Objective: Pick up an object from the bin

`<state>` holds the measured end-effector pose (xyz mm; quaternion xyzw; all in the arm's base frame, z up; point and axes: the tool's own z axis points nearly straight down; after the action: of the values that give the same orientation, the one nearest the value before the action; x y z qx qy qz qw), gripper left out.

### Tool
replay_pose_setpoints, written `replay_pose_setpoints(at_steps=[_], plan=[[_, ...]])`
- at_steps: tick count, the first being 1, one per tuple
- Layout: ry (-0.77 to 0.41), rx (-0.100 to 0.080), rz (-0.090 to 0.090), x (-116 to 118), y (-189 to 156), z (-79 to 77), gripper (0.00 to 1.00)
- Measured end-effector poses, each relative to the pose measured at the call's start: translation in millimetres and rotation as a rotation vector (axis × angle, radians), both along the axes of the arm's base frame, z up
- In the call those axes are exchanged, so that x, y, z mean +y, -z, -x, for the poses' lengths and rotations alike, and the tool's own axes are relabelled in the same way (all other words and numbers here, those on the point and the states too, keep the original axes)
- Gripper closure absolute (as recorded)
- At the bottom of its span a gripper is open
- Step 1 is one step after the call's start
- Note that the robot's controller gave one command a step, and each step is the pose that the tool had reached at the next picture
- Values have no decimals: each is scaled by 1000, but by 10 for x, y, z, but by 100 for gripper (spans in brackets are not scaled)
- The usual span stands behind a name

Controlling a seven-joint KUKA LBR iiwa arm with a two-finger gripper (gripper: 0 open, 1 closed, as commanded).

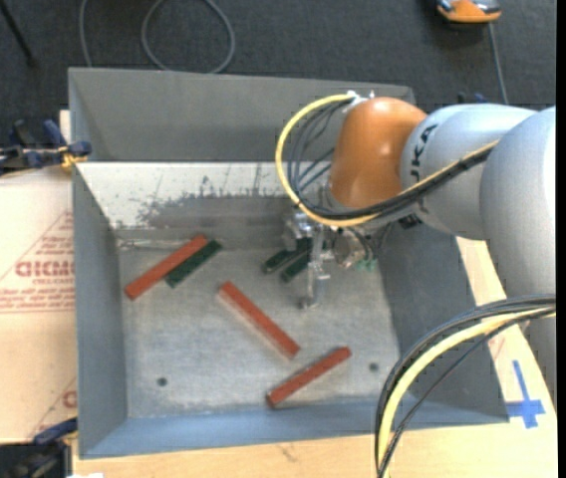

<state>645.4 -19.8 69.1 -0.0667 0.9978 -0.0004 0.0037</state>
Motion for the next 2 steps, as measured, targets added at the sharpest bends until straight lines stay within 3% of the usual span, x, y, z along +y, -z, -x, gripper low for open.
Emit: replay_pose_setpoints(at_steps=[1,2], plan=[[-130,-2,1,165,-335,-62,0],[-114,-2,1,-35,-323,-95,0]])
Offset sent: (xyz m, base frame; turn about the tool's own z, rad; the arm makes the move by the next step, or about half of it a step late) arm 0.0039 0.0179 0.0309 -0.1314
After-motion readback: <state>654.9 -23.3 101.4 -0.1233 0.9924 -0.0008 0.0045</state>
